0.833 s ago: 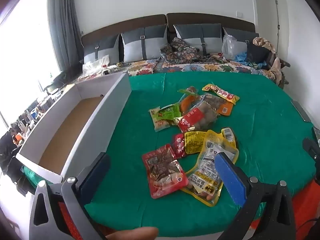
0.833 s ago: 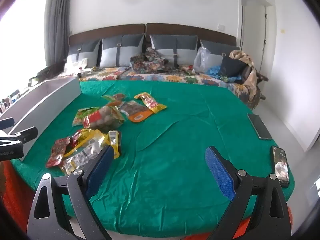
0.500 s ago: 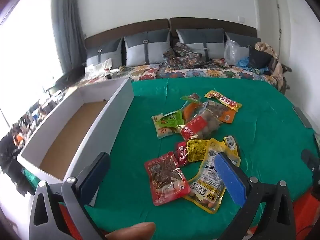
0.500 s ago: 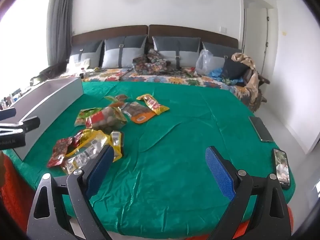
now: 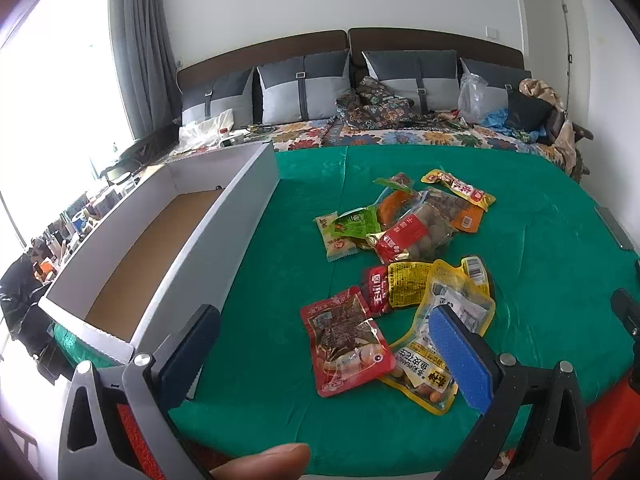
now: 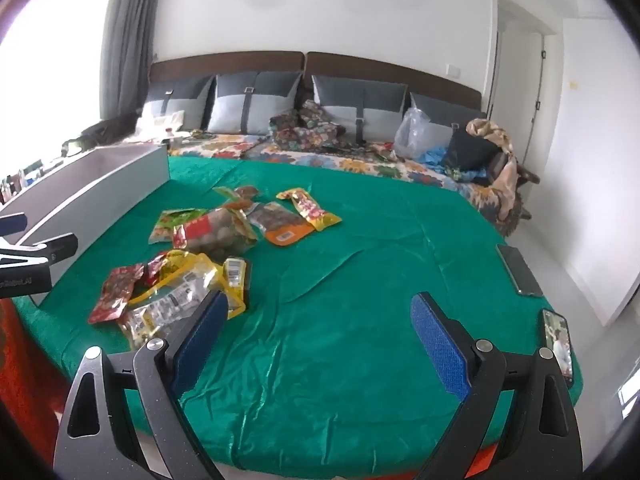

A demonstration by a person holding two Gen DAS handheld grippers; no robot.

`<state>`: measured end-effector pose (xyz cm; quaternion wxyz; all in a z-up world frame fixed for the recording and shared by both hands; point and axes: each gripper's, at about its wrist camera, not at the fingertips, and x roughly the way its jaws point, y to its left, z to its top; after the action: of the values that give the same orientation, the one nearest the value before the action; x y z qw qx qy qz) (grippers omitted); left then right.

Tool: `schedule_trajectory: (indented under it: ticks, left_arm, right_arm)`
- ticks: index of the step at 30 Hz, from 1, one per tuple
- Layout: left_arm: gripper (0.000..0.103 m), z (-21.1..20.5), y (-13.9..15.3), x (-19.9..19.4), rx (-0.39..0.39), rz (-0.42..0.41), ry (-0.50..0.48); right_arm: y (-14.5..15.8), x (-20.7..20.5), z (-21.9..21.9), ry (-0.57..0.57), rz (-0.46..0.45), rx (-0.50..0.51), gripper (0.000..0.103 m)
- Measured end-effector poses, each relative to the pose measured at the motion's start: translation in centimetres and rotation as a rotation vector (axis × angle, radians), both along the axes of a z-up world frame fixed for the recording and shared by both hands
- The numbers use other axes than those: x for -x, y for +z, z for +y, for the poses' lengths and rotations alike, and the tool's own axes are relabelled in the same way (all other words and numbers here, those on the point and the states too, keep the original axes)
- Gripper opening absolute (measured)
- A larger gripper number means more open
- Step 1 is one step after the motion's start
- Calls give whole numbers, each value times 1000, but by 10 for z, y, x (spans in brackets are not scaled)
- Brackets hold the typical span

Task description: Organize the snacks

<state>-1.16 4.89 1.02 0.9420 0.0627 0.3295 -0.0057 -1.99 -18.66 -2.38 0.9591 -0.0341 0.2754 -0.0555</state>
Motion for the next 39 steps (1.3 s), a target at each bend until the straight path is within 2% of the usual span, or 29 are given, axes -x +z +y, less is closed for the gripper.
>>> schedule_trajectory:
  ticks: [5, 39]
  left_arm:
    - [103, -13, -3, -10, -16, 7, -13]
    - [103, -6, -21, -20, 19, 13, 30]
  right_arm:
    - [-4, -2, 0, 9, 15, -13, 95]
    - [-14, -6, 5, 39, 46, -22, 95]
